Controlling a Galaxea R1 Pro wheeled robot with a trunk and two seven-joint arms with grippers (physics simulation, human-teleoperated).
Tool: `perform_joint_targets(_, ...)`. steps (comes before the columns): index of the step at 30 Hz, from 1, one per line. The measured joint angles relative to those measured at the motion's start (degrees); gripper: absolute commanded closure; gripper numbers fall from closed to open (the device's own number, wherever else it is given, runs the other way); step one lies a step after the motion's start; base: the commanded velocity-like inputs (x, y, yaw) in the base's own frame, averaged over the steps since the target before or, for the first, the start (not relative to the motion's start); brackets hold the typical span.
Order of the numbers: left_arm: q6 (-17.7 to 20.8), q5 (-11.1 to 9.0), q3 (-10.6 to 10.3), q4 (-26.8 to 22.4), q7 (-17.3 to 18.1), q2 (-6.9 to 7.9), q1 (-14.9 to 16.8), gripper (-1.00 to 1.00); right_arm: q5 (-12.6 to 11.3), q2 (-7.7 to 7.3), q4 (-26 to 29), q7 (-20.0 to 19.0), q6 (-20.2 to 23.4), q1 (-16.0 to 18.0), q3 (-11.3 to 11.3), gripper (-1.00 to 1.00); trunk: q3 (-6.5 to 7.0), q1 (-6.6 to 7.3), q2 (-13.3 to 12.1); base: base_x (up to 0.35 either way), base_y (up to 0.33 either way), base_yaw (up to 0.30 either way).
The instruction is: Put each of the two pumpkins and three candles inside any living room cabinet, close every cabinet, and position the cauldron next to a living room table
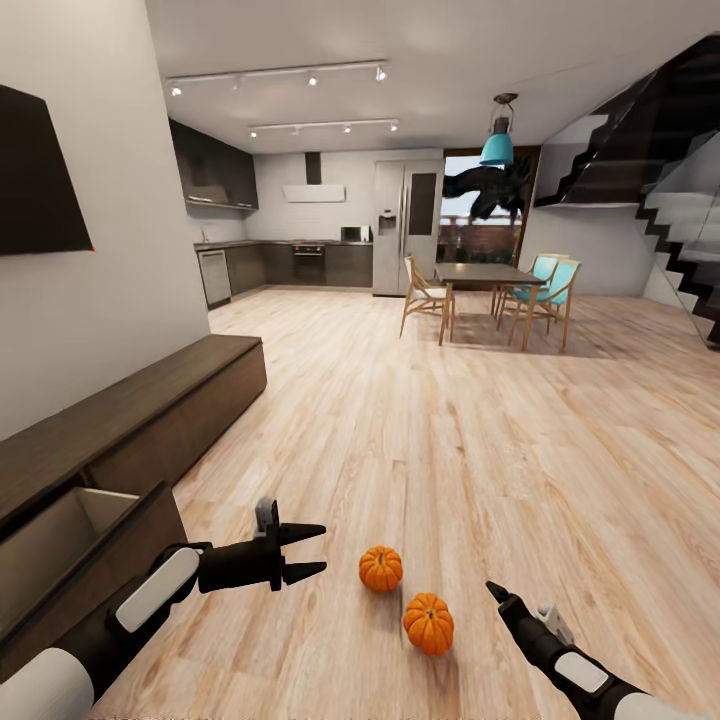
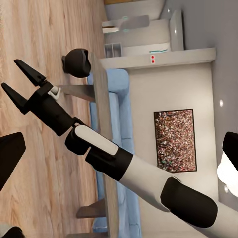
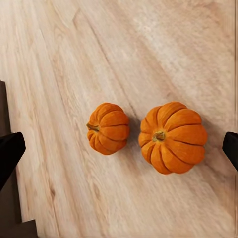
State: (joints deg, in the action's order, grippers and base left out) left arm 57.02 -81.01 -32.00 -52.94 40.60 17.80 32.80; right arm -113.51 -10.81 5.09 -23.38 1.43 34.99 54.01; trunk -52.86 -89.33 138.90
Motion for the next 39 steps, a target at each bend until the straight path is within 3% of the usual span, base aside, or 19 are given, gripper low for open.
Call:
perform_joint_targets(11,0.0,-0.01,0.0,0.0,0.0,0.0,0.0,-1.0,0.31,-0.04,0.09,-0.14,0.24,-0.21,0.14,-1.0,-1.99,-2.36,4.3,0.0,0.0,0.0)
perform_joint_targets(25,0.0,-0.01,0.03,0.0,0.02,0.02,0.0,-1.0,0.56,-0.18,0.11,-5.26,6.71,-0.22,0.35,-1.0,-5.09,-2.73,4.5,0.0,0.0,0.0)
perform_joint_targets(29,0.0,-0.02,0.04,0.0,0.01,0.0,0.0,-1.0,0.5,-0.09,0.1,-6.75,7.26,-0.45,0.33,-1.0,-5.98,-2.83,4.55,0.0,0.0,0.0)
perform_joint_targets(33,0.0,0.0,0.0,0.0,0.0,0.0,0.0,-1.0,0.41,-0.07,0.04,-10.65,7.2,-1.13,0.36,-1.0,-6.86,-2.94,4.61,0.0,0.0,0.0)
perform_joint_targets(39,0.0,-0.02,0.0,0.0,0.02,0.0,0.0,-1.0,0.36,-0.07,0.02,-11.48,7.38,-1.37,0.34,-1.0,-8.19,-3.09,4.69,0.0,0.0,0.0)
